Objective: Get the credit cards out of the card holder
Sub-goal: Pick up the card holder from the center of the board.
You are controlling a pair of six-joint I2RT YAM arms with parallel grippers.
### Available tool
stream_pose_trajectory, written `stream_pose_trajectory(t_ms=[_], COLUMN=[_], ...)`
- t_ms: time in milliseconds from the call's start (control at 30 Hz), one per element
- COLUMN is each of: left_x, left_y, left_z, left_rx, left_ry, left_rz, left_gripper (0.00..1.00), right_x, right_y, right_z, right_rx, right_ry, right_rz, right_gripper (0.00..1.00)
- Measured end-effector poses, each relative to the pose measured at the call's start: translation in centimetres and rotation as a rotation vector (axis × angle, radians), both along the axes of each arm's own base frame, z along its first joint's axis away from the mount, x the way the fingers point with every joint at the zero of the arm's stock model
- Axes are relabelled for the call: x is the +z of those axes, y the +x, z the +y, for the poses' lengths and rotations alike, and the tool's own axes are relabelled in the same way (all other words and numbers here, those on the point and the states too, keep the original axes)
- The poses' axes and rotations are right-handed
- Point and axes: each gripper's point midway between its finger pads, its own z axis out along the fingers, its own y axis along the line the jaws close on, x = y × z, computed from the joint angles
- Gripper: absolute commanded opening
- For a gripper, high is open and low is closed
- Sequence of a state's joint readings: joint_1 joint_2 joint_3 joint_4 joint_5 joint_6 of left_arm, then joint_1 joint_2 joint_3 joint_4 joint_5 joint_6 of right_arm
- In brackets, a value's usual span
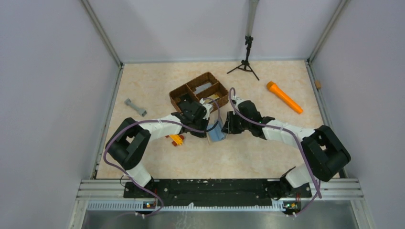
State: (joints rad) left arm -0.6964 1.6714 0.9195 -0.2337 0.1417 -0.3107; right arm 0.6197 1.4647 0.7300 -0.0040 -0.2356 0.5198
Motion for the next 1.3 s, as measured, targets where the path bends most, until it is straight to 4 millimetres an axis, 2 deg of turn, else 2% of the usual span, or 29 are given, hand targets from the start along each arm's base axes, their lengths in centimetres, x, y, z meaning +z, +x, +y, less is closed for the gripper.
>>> stream_pose_trajectory(t_ms=[133,300,433,567,667,867,900,1133,1300], left_x=[0.0,0.0,0.1,0.6,1.7,5.0,5.3,6.1,5.7], left_y=[0.0,0.0,0.1,-0.2,-0.6,-1.1,-1.2,-2.1,-1.7], left_z=[0.0,0.0,0.1,0.7,1.6,2.6,2.5,-0.2,-2.2], left_rx=[0.000,0.000,0.005,0.021,0.046,0.098,0.100,0.072,0.077], left_ry=[0.000,0.000,0.004,0.013,0.024,0.001,-0.008,-0.096,-0.147], left_rz=[0.000,-0.001,-0.006,-0.021,-0.034,-0.071,-0.074,-0.028,0.007], left_gripper=[0.00,0.00,0.15,0.43,0.58,0.71,0.76,0.80,0.90], right_x=[-0.8,-2.2,-2.6,-2.6,-2.5,-2.2,-2.1,-2.5,-2.6], right_y=[-0.3,-0.4,-0.5,-0.5,-0.5,-0.5,-0.5,-2.0,-3.0], right_z=[0.2,-0.7,-1.2,-1.1,-1.1,-1.1,-1.1,-1.1,-1.4], right_rx=[0.008,-0.012,-0.020,-0.020,-0.020,-0.020,-0.020,-0.041,-0.068], right_ry=[-0.028,-0.089,-0.115,-0.114,-0.114,-0.105,-0.100,-0.030,0.018], right_rz=[0.009,0.029,0.033,0.033,0.032,0.026,0.024,0.057,0.072], right_gripper=[0.29,0.23,0.21,0.18,0.18,0.18,0.18,0.18,0.20])
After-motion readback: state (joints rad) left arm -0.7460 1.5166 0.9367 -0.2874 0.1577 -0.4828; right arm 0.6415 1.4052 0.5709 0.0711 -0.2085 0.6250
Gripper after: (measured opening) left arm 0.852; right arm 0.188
